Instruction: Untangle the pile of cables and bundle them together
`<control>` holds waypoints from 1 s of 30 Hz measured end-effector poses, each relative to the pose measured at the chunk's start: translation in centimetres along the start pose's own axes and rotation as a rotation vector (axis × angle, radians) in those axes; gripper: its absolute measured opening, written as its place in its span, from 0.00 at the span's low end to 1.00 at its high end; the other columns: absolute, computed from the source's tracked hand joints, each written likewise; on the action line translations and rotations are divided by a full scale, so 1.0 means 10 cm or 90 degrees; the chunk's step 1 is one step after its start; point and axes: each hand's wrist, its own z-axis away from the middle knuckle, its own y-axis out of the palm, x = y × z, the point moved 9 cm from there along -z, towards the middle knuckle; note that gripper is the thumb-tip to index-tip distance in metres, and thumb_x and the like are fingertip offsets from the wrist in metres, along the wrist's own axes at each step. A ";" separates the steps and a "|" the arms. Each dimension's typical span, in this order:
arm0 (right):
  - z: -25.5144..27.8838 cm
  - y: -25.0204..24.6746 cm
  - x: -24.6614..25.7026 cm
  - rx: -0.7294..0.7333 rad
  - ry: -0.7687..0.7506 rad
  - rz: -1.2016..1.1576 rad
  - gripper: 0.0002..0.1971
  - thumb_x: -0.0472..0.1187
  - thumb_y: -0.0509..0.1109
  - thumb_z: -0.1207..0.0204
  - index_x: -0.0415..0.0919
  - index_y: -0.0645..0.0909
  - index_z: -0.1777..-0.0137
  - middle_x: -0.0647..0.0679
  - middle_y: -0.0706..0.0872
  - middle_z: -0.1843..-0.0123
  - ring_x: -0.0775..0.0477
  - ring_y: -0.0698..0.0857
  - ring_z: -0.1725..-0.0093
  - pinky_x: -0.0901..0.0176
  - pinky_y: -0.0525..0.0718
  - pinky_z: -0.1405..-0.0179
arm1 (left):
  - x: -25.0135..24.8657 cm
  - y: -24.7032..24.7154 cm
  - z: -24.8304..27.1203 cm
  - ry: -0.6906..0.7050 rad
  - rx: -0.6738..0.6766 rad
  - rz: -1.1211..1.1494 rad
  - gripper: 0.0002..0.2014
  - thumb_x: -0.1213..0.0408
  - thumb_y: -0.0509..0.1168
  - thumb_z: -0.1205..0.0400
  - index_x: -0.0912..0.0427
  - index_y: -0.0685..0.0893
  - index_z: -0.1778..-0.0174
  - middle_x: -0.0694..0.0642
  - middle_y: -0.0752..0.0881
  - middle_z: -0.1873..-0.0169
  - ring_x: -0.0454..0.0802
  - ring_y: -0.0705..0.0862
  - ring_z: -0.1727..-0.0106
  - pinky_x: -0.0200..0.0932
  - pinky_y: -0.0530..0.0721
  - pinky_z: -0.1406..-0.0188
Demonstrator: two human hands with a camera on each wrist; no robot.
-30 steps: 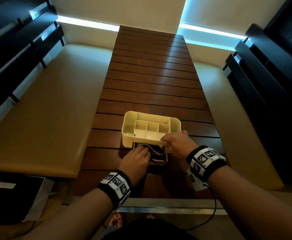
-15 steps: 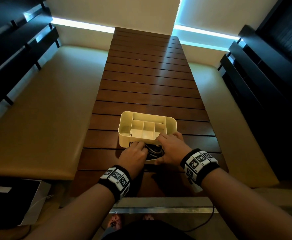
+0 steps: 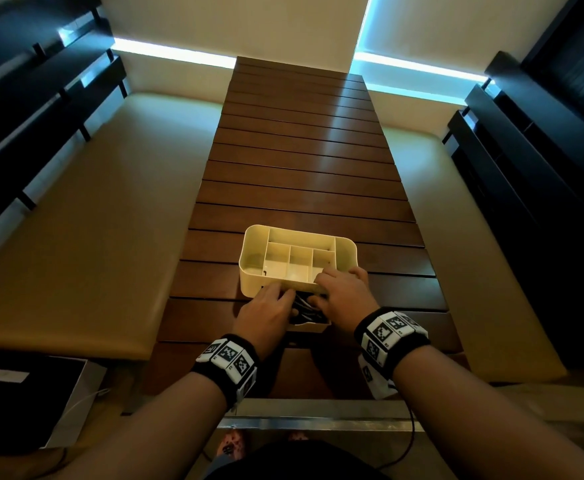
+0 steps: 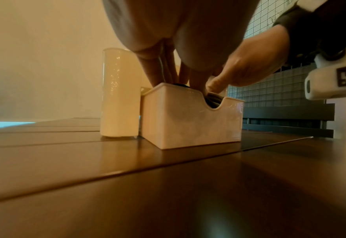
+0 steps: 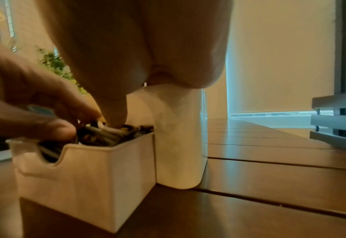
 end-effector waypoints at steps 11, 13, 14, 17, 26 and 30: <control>0.00 0.00 0.06 -0.057 0.010 0.055 0.11 0.53 0.69 0.22 0.50 0.79 0.43 0.54 0.84 0.42 0.45 0.82 0.40 0.46 0.60 0.31 | -0.04 0.14 0.26 0.089 -0.013 -0.152 0.21 0.61 0.56 0.19 0.61 0.86 0.34 0.60 0.84 0.32 0.61 0.81 0.31 0.54 0.76 0.34; 0.00 0.00 0.04 -0.061 0.001 0.049 0.12 0.53 0.70 0.23 0.49 0.79 0.43 0.53 0.82 0.42 0.44 0.81 0.40 0.46 0.61 0.31 | -0.06 0.14 0.26 0.092 0.017 -0.156 0.24 0.62 0.52 0.21 0.62 0.86 0.34 0.61 0.84 0.32 0.60 0.83 0.33 0.54 0.81 0.36; 0.01 0.01 0.03 -0.059 -0.004 0.051 0.13 0.54 0.70 0.23 0.49 0.79 0.43 0.52 0.81 0.41 0.44 0.80 0.39 0.46 0.61 0.30 | -0.08 0.15 0.25 0.093 0.034 -0.159 0.25 0.62 0.51 0.22 0.62 0.86 0.35 0.62 0.84 0.33 0.60 0.84 0.33 0.54 0.82 0.37; 0.06 -0.01 0.02 -0.072 -0.017 0.048 0.17 0.56 0.70 0.24 0.49 0.80 0.39 0.52 0.77 0.37 0.45 0.77 0.35 0.46 0.63 0.29 | -0.09 0.17 0.21 0.096 0.070 -0.164 0.25 0.61 0.50 0.22 0.62 0.87 0.37 0.62 0.85 0.34 0.60 0.84 0.35 0.53 0.83 0.39; 0.54 -0.02 0.45 -0.259 -0.203 0.017 0.19 0.46 0.66 0.26 0.43 0.84 0.37 0.46 0.82 0.38 0.44 0.78 0.38 0.49 0.73 0.41 | -0.12 0.15 0.15 0.117 0.074 -0.186 0.23 0.60 0.51 0.20 0.63 0.87 0.38 0.62 0.87 0.38 0.59 0.86 0.38 0.53 0.84 0.40; 0.45 0.38 0.43 -0.130 -0.186 -0.042 0.26 0.44 0.60 0.24 0.33 0.78 0.29 0.39 0.82 0.31 0.38 0.83 0.35 0.44 0.85 0.36 | -0.14 0.13 0.15 0.108 0.081 -0.176 0.23 0.60 0.51 0.19 0.64 0.87 0.39 0.64 0.88 0.40 0.60 0.87 0.40 0.54 0.85 0.40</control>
